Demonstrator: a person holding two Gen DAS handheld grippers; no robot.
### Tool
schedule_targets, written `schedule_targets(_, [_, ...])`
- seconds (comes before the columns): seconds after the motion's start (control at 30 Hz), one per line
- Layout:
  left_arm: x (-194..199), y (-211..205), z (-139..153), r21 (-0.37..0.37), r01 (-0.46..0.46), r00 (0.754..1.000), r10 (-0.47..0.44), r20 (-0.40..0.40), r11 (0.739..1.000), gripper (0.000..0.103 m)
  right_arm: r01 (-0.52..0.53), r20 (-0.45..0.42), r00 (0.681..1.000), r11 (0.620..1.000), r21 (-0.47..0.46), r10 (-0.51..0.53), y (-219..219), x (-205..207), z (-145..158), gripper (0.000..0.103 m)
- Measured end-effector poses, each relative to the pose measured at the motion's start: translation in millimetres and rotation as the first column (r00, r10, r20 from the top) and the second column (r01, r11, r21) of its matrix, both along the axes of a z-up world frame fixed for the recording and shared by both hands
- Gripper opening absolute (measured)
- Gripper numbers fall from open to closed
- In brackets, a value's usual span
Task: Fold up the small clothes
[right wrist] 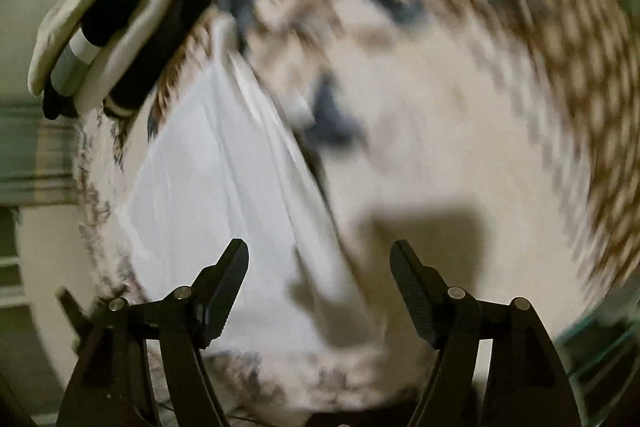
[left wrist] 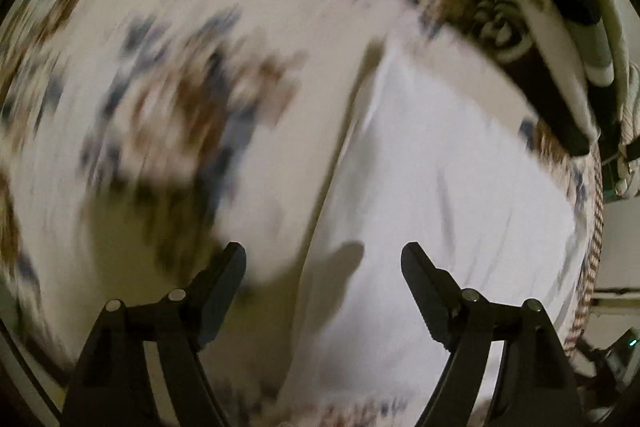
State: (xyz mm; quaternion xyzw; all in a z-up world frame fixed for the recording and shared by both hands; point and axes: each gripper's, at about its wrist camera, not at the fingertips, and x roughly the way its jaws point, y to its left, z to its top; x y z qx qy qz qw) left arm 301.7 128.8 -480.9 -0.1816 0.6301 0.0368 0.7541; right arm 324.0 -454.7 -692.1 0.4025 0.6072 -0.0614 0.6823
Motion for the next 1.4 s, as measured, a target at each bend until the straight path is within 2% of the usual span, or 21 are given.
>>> schedule_targets(0.13, [-49, -1, -23, -0.029, -0.072, 0.994, 0.069, -0.086, 0.997, 0.079, 0.090, -0.018, 0.996, 0.980, 0.176, -0.088, 15, -41, -41, 0.075])
schedule_targets(0.2, [-64, -2, -35, -0.038, -0.103, 0.989, 0.098, -0.107, 0.994, 0.079, 0.129, -0.008, 0.991, 0.968, 0.214, -0.131, 21, -49, -57, 0.065])
schedule_targets(0.23, [-69, -3, -37, -0.047, -0.109, 0.989, 0.103, -0.106, 0.993, 0.079, 0.129, -0.007, 0.991, 0.971, 0.201, -0.130, 25, -50, -63, 0.039])
schedule_targets(0.27, [-73, -4, -40, -0.062, -0.114, 0.989, 0.107, -0.102, 0.992, 0.079, 0.122, -0.029, 0.992, 0.984, 0.132, -0.120, 23, -51, -66, 0.019])
schedule_targets(0.33, [-79, -8, -45, -0.074, -0.126, 0.988, 0.118, -0.103, 0.989, 0.079, 0.173, -0.045, 0.984, 0.983, 0.062, -0.170, 12, -60, -72, 0.019])
schedule_targets(0.43, [-89, -9, -49, -0.113, -0.153, 0.984, 0.141, -0.110, 0.982, 0.079, 0.188, -0.021, 0.982, 0.979, 0.083, -0.187, 3, -69, -69, 0.019])
schedule_targets(0.5, [-95, -10, -51, -0.139, -0.177, 0.980, 0.162, -0.118, 0.974, 0.079, 0.176, 0.004, 0.984, 0.975, 0.133, -0.178, 5, -74, -63, 0.023])
schedule_targets(0.53, [-97, -9, -52, -0.154, -0.192, 0.977, 0.175, -0.121, 0.969, 0.079, 0.171, 0.008, 0.985, 0.974, 0.151, -0.174, 7, -77, -61, 0.038])
schedule_targets(0.57, [-100, -9, -55, -0.174, -0.211, 0.974, 0.191, -0.125, 0.962, 0.079, 0.165, 0.016, 0.985, 0.973, 0.164, -0.170, 13, -82, -59, 0.059])
schedule_targets(0.63, [-105, -8, -63, -0.220, -0.262, 0.962, 0.235, -0.143, 0.940, 0.079, 0.166, 0.030, 0.984, 0.965, 0.203, -0.176, 22, -92, -60, 0.069])
schedule_targets(0.73, [-112, -4, -77, -0.288, -0.355, 0.933, 0.319, -0.165, 0.889, 0.079, 0.171, 0.016, 0.984, 0.956, 0.240, -0.180, 39, -94, -74, 0.069])
schedule_targets(0.83, [-118, 0, -83, -0.290, -0.430, 0.903, 0.401, -0.156, 0.855, 0.079, 0.191, 0.028, 0.978, 0.948, 0.254, -0.204, 53, -87, -95, 0.069])
schedule_targets(0.9, [-115, -4, -81, -0.278, -0.444, 0.896, 0.422, -0.138, 0.852, 0.083, 0.221, 0.056, 0.969, 0.943, 0.250, -0.242, 56, -83, -105, 0.071])
schedule_targets(1.03, [-111, -14, -76, -0.254, -0.451, 0.892, 0.445, -0.087, 0.856, 0.083, 0.262, 0.124, 0.946, 0.930, 0.256, -0.300, 69, -74, -104, 0.072])
schedule_targets(1.07, [-112, -15, -73, -0.263, -0.454, 0.889, 0.454, -0.064, 0.851, 0.081, 0.266, 0.140, 0.940, 0.925, 0.271, -0.312, 74, -72, -103, 0.072])
schedule_targets(1.1, [-110, -17, -70, -0.272, -0.450, 0.888, 0.459, -0.034, 0.850, 0.072, 0.271, 0.147, 0.936, 0.920, 0.285, -0.321, 78, -69, -103, 0.072])
schedule_targets(1.13, [-105, -22, -68, -0.256, -0.439, 0.892, 0.451, -0.011, 0.861, 0.046, 0.275, 0.151, 0.932, 0.913, 0.300, -0.330, 79, -68, -103, 0.071])
schedule_targets(1.17, [-99, -25, -67, -0.243, -0.425, 0.899, 0.438, 0.002, 0.872, 0.030, 0.284, 0.154, 0.926, 0.905, 0.317, -0.344, 82, -66, -104, 0.069])
schedule_targets(1.2, [-94, -29, -66, -0.233, -0.406, 0.906, 0.422, 0.020, 0.883, 0.024, 0.296, 0.156, 0.919, 0.896, 0.330, -0.361, 84, -64, -105, 0.066])
schedule_targets(1.27, [-87, -33, -62, -0.220, -0.391, 0.910, 0.412, 0.056, 0.894, 0.016, 0.316, 0.147, 0.910, 0.878, 0.358, -0.388, 82, -60, -106, 0.023])
schedule_targets(1.4, [-91, -25, -51, -0.236, -0.400, 0.898, 0.431, 0.094, 0.885, 0.014, 0.333, 0.137, 0.904, 0.868, 0.367, -0.405, 83, -51, -98, 0.017])
